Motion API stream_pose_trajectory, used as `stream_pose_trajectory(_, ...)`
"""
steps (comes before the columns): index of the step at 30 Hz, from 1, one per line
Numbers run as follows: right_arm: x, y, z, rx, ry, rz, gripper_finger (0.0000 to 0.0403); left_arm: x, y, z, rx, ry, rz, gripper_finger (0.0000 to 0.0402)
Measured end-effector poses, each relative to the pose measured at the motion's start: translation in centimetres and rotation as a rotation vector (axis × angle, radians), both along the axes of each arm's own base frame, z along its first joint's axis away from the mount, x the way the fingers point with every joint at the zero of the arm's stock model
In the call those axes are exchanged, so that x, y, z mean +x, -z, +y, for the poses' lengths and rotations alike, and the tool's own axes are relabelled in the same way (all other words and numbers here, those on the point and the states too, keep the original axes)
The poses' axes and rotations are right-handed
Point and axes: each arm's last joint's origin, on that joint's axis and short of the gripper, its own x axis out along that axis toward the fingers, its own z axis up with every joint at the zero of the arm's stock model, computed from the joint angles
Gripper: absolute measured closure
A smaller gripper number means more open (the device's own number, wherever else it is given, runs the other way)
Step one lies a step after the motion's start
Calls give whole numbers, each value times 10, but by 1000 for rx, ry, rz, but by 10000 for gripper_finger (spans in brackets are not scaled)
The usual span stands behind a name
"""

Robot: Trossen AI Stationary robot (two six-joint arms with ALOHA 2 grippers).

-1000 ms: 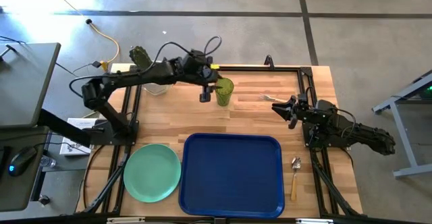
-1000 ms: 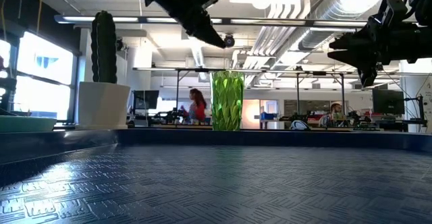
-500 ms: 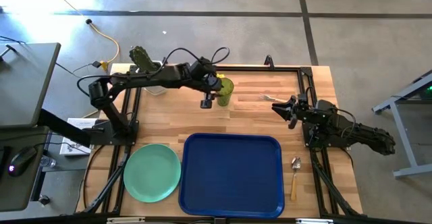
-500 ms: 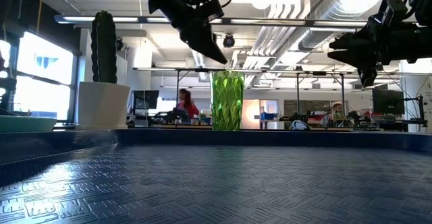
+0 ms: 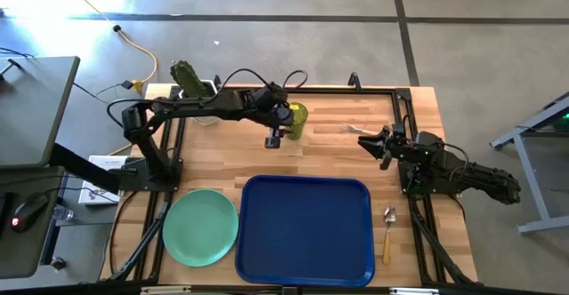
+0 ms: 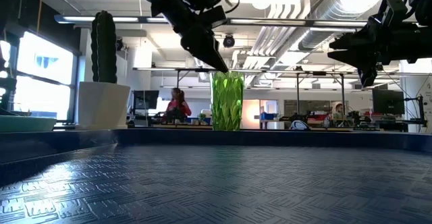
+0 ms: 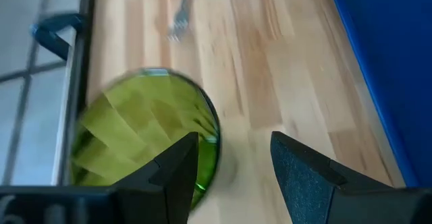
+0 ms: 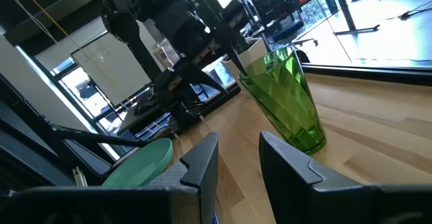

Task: Pick and place plate/cup/fork/spoon on tray
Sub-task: Put the green glass on the blue tray

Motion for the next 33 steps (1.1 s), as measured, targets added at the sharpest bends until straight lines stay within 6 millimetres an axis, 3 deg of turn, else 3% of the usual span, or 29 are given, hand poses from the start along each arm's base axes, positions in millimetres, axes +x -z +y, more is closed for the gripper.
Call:
stream_pose_trajectory(12, 0, 0, 0, 0, 0, 0, 304, 4, 13, 0, 12, -33, 56, 233)
stream_pose_trajectory(16, 0, 0, 0, 0, 0, 0, 304, 4, 12, -1, 21, -38, 50, 263)
stream_pose_trajectory(26, 0, 0, 0, 0, 0, 0, 304, 4, 12, 0, 34, -62, 57, 385)
stream_pose_trajectory(33, 0, 0, 0, 0, 0, 0, 304, 4, 12, -2, 45, -64, 60, 391)
